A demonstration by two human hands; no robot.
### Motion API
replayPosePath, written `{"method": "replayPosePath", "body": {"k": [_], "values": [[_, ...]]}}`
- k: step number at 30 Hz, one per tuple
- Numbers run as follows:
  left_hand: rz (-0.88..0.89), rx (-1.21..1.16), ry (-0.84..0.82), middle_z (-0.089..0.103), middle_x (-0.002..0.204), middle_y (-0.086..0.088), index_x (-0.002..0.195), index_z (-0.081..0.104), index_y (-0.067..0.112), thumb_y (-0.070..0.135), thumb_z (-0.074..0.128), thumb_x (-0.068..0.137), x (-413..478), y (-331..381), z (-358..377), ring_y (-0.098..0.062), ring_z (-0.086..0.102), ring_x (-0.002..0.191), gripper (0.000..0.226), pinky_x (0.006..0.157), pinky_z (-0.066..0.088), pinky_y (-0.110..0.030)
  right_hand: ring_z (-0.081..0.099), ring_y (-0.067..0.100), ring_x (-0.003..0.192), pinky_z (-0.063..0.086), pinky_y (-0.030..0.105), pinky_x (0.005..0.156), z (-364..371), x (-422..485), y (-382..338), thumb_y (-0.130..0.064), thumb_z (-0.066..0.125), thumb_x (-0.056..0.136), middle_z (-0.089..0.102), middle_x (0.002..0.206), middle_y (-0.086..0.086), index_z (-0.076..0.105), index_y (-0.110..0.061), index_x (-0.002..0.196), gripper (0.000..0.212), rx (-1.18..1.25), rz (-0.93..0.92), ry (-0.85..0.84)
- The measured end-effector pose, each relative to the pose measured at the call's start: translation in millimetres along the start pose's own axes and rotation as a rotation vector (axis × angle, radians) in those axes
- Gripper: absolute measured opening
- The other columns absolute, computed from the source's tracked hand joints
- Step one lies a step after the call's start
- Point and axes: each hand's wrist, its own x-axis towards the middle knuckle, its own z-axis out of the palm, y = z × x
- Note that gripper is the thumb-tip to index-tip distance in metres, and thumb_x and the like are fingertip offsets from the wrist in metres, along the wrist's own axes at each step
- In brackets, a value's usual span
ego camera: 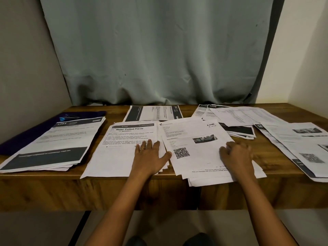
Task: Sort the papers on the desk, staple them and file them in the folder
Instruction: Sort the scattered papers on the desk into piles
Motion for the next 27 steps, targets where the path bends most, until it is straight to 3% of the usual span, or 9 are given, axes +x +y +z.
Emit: {"method": "replayPosePath", "body": {"k": [6, 13, 20, 27], "values": [[0.001, 0.01, -0.015, 0.012, 0.159, -0.01, 0.151, 0.019, 0.022, 0.066, 0.024, 0.092, -1.2, 0.3, -2.3, -0.029, 0.007, 0.147, 0.074, 0.117, 0.0, -0.047, 0.038, 0.035, 0.115, 0.032, 0.043, 0.095, -7.3, -4.8, -7.0, -0.031, 0.047, 0.093, 0.053, 0.119, 0.018, 0.064, -0.005, 0.111, 0.036, -0.093, -0.002, -0.017], [-0.003, -0.016, -0.015, 0.014, 0.159, -0.011, 0.151, 0.02, 0.021, 0.065, 0.027, 0.092, -4.2, 2.3, -5.3, -0.029, 0.008, 0.147, 0.074, 0.117, 0.001, -0.046, 0.039, 0.036, 0.113, 0.034, 0.043, 0.093, -7.0, -4.3, -6.2, -0.03, 0.048, 0.091, 0.054, 0.115, 0.019, 0.064, -0.004, 0.102, 0.033, -0.081, 0.004, -0.013], [0.0, -0.017, -0.009, 0.017, 0.158, -0.012, 0.149, 0.024, 0.02, 0.065, 0.029, 0.092, -5.4, 3.1, -7.2, -0.031, 0.011, 0.146, 0.072, 0.117, 0.002, -0.048, 0.037, 0.037, 0.12, 0.032, 0.045, 0.098, -12.7, -5.9, -11.6, -0.029, 0.052, 0.091, 0.05, 0.128, 0.021, 0.059, -0.005, 0.121, 0.039, -0.017, 0.039, -0.032], [0.0, -0.001, -0.021, 0.018, 0.157, -0.012, 0.149, 0.024, 0.021, 0.065, 0.028, 0.092, -5.2, 2.7, -7.8, -0.031, 0.013, 0.145, 0.072, 0.117, 0.003, -0.049, 0.039, 0.035, 0.121, 0.031, 0.044, 0.1, -15.9, -9.1, -13.5, -0.025, 0.057, 0.089, 0.053, 0.127, 0.018, 0.056, -0.008, 0.126, 0.04, 0.08, 0.046, 0.002]]}}
